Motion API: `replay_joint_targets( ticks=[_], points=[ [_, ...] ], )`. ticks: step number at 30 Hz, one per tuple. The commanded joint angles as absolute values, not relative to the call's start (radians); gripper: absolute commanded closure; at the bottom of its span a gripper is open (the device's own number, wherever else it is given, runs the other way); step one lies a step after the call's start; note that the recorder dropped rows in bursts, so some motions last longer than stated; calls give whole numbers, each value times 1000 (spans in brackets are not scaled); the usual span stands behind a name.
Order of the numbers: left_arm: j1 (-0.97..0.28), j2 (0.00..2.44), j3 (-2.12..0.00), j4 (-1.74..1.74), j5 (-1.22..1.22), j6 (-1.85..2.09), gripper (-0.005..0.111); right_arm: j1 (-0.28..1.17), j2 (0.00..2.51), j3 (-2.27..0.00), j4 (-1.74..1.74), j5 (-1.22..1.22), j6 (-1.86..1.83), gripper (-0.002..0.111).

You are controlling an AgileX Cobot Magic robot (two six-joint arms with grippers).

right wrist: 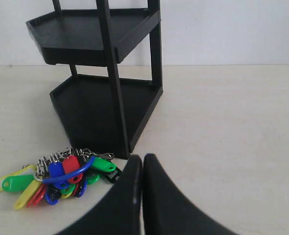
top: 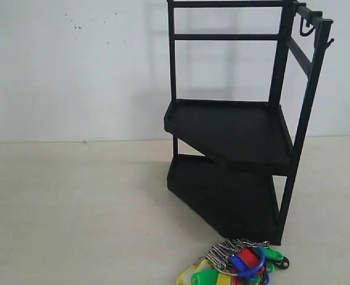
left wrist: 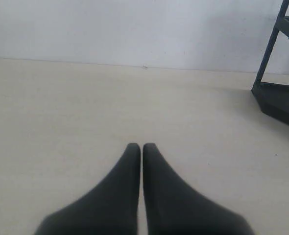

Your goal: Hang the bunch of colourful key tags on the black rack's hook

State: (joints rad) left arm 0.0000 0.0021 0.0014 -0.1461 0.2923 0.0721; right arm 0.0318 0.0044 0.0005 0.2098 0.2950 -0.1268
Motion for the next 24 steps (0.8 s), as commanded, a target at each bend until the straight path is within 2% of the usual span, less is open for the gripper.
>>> replay_joint_targets(
  ticks=[1, 13, 20, 24],
  points=[
    [-1, 0, 0, -141, 284, 75, 102, 30, 0, 0, 207, 282, -130, 108],
    [-1, 0, 0, -141, 284, 75, 102, 30, 0, 0, 207, 282, -130, 108],
    [-1, 0, 0, -141, 284, 75, 102, 30, 0, 0, 177, 284, -264, 108],
    [-1, 0, 0, -141, 284, 75, 102, 30, 0, 0, 171, 77, -346, 108]
  ],
)
